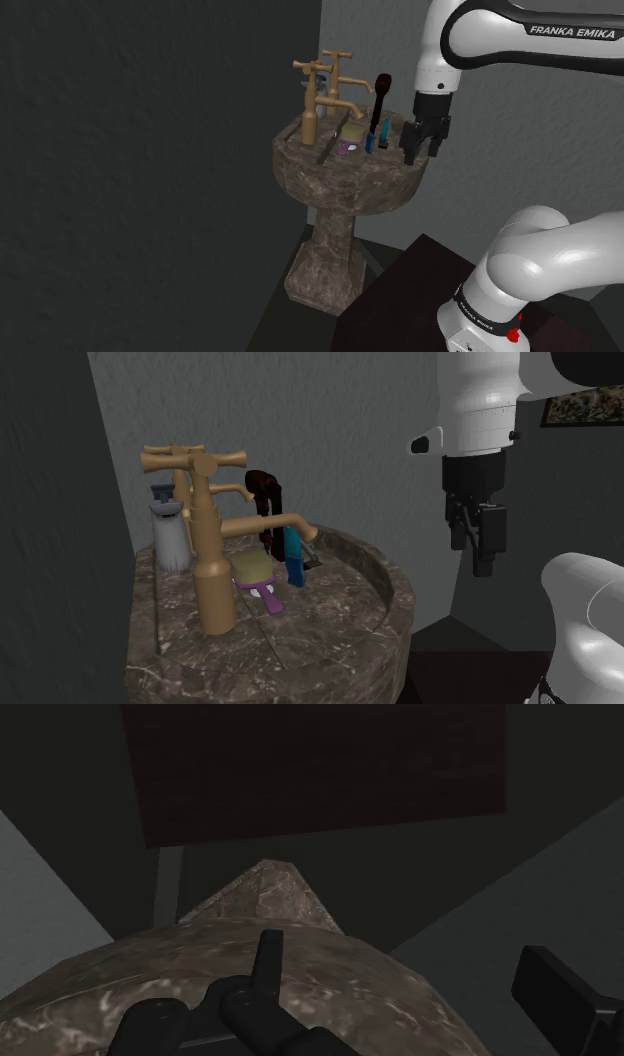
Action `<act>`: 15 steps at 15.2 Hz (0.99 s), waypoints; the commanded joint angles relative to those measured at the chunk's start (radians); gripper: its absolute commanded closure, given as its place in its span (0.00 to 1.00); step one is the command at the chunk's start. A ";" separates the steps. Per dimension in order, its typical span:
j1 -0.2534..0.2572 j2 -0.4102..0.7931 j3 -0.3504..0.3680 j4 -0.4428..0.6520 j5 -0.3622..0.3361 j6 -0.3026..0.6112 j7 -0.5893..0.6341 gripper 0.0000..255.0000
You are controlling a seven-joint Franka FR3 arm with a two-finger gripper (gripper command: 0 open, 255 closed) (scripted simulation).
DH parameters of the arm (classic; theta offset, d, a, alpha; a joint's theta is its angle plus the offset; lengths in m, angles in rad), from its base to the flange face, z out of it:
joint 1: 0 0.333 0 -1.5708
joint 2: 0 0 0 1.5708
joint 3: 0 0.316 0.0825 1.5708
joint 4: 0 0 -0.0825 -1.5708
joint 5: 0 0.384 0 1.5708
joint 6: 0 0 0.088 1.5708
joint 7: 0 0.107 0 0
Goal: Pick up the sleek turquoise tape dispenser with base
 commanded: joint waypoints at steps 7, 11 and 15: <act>-0.047 0.128 -0.064 0.015 -0.055 0.180 -0.028 0.00; -0.074 0.225 -0.107 0.047 -0.079 0.291 -0.045 0.00; -0.097 0.329 -0.150 0.096 -0.092 0.392 -0.062 0.00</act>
